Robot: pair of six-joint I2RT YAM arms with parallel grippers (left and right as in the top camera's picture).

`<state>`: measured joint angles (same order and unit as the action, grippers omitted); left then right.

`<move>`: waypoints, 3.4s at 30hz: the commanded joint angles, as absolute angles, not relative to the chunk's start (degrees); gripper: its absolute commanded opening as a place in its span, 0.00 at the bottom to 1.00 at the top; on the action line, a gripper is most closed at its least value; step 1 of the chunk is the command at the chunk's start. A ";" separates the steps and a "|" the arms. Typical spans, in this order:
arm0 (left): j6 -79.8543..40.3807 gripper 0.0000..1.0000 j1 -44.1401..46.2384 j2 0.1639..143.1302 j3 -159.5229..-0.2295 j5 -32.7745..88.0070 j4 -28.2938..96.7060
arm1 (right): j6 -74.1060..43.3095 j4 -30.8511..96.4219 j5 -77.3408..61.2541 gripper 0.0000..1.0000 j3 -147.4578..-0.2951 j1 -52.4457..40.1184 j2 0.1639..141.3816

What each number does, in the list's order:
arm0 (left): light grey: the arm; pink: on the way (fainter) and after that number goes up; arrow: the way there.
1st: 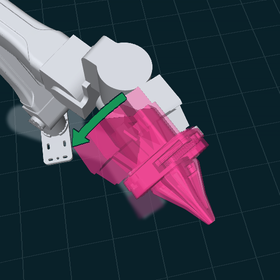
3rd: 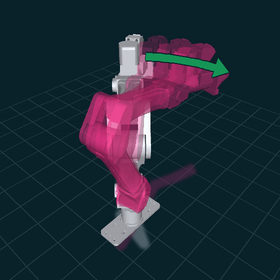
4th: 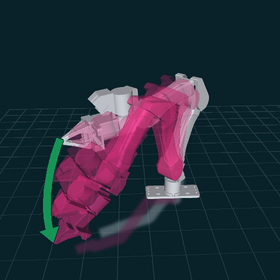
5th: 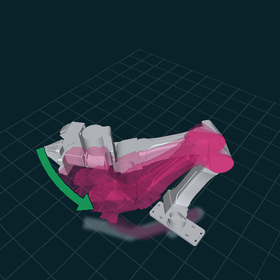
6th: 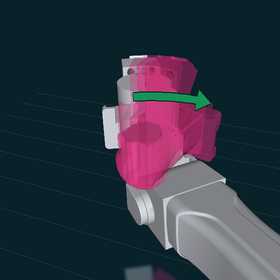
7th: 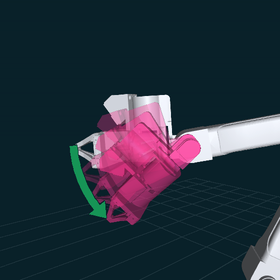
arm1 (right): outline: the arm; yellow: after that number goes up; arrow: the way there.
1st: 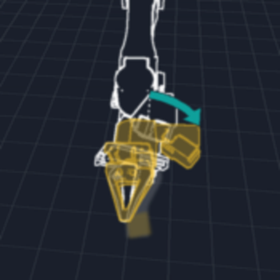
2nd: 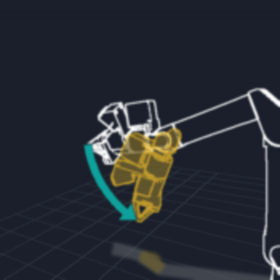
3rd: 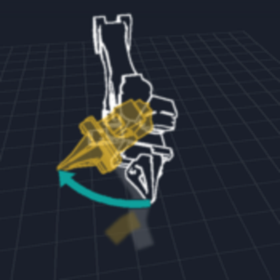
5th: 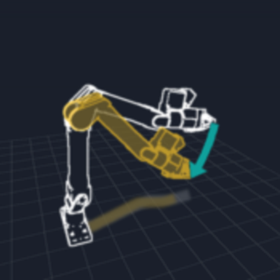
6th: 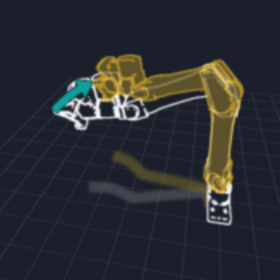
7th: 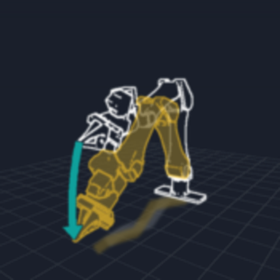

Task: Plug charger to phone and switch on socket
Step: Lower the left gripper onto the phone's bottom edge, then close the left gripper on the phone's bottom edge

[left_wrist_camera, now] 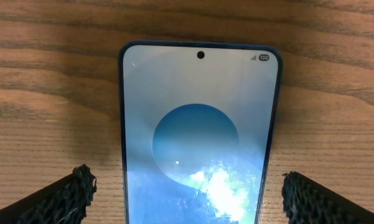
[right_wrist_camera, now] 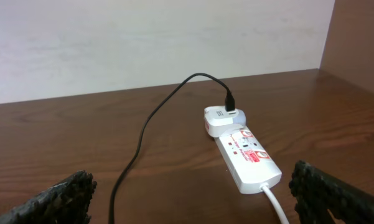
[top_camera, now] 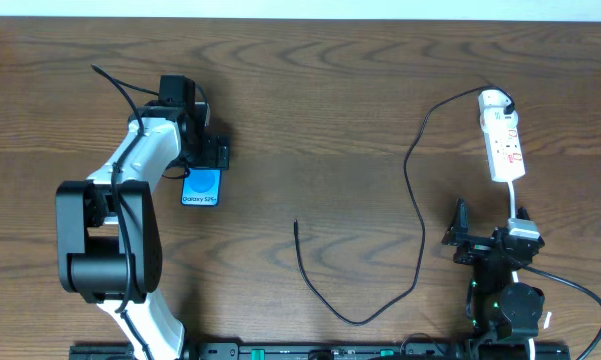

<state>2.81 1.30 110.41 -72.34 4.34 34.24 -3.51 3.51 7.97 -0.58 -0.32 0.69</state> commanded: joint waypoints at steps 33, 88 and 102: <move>5.28 0.98 1.48 111.24 -69.52 3.84 31.48 | -4.25 3.44 8.43 0.99 -0.32 -0.84 0.38; 5.32 0.98 1.48 111.26 -67.70 3.79 30.55 | -4.25 3.46 8.43 0.99 -0.32 -0.84 0.38; 5.54 0.98 1.48 111.26 -67.70 3.77 31.42 | -4.23 3.44 8.45 0.99 -0.32 -0.84 0.38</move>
<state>4.78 1.30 110.43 -67.99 4.32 31.00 -3.51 3.51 7.97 -0.58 -0.32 0.69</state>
